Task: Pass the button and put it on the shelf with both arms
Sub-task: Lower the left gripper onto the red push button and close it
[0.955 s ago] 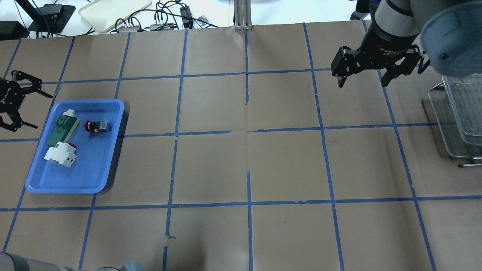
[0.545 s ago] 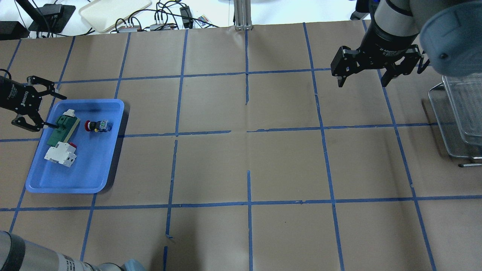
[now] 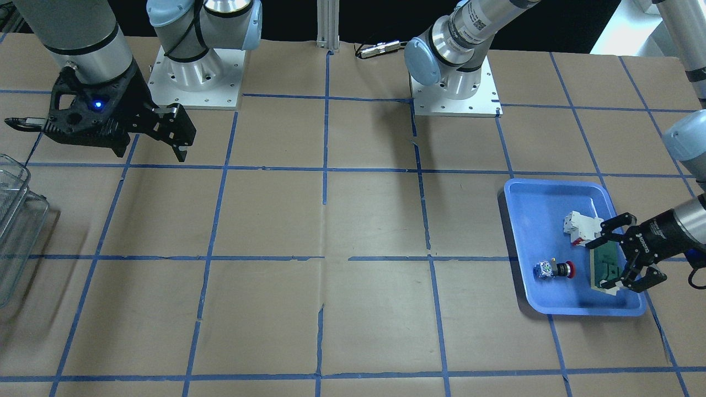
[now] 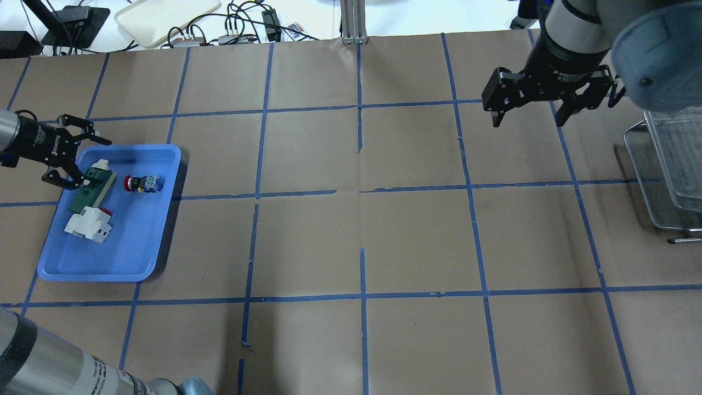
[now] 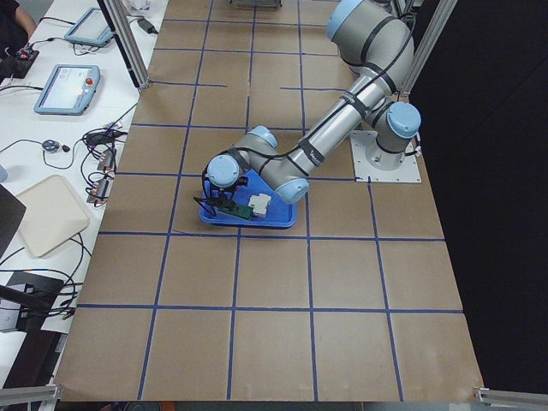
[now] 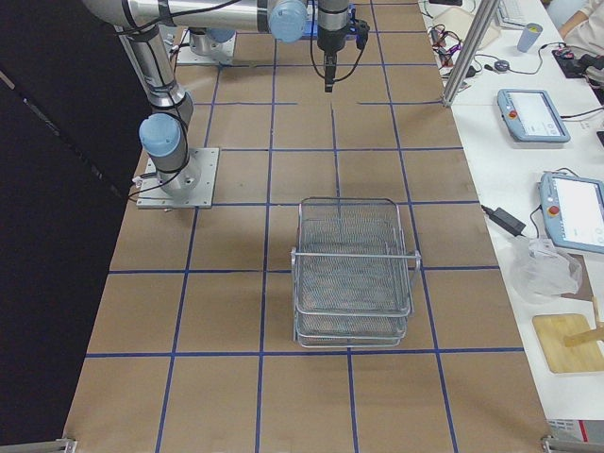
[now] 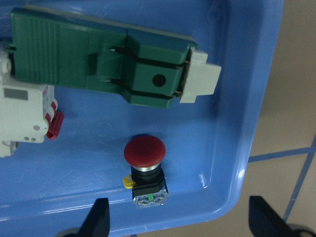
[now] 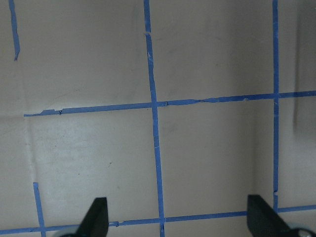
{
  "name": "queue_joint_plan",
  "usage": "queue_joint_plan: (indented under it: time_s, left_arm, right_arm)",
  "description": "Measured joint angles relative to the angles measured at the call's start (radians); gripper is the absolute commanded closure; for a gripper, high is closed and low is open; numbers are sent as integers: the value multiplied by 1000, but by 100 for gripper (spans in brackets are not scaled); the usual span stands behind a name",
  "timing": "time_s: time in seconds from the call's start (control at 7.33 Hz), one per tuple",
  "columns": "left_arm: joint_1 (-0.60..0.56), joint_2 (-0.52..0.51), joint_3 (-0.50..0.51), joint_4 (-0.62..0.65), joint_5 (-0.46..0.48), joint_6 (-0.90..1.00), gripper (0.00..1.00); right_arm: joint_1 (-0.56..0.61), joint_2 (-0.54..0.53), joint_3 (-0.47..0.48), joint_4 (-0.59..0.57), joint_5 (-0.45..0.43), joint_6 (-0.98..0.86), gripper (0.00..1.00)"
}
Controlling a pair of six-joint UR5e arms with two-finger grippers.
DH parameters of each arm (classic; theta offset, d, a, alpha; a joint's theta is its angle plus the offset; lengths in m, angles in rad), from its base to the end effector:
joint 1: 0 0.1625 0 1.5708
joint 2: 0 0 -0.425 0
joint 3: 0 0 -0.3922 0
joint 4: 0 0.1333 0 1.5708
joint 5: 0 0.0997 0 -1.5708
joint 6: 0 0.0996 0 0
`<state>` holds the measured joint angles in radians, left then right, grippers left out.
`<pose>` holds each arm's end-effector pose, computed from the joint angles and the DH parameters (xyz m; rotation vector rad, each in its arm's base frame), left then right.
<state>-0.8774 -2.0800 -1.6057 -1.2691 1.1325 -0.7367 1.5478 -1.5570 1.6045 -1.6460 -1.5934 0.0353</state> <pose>0.2599 -0.5874 0.2191 1.8184 -1.9829 -0.3405 0.1195 -0.5029 0.4721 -0.0914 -3.1175 0.0434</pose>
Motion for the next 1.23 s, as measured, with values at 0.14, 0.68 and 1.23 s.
queue_joint_plan:
  time_s: [0.14, 0.68, 1.23]
  left_arm:
    - [0, -20, 1, 0, -4, -1, 0]
    - [-1, -57, -13, 1, -11, -35, 0]
    - [-2, -60, -41, 0, -9, -39, 0]
  right_arm:
    - [0, 0, 0, 0, 0, 0, 0]
    - [0, 0, 0, 0, -3, 0, 0]
    - [0, 0, 0, 0, -4, 0, 0]
